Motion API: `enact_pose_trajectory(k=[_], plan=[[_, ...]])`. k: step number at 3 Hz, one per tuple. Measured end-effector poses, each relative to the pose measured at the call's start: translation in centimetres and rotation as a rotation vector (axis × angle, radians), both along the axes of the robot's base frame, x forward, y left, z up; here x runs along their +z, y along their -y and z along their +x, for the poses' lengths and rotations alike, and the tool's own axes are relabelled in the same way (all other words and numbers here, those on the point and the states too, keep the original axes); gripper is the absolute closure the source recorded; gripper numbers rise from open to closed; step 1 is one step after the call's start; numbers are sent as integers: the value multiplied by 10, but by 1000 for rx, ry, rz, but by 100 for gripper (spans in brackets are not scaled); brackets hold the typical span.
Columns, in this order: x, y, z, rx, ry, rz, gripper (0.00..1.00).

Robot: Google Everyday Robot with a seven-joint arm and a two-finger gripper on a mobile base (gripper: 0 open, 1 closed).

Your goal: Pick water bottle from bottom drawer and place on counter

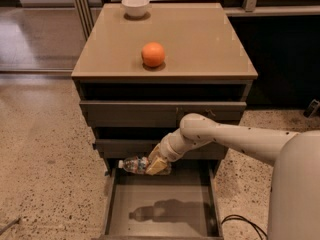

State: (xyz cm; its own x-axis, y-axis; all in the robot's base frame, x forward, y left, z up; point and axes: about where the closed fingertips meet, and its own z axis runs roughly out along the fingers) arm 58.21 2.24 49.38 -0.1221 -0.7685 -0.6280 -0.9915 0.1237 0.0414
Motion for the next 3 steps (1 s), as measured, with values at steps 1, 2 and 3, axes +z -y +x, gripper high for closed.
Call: enact_pose_trajectory(k=[1, 2, 3], plan=[[3, -1, 0, 6, -4, 8, 100], [31, 8, 2, 2, -9, 50, 100], [78, 30, 15, -31, -2, 155, 100]])
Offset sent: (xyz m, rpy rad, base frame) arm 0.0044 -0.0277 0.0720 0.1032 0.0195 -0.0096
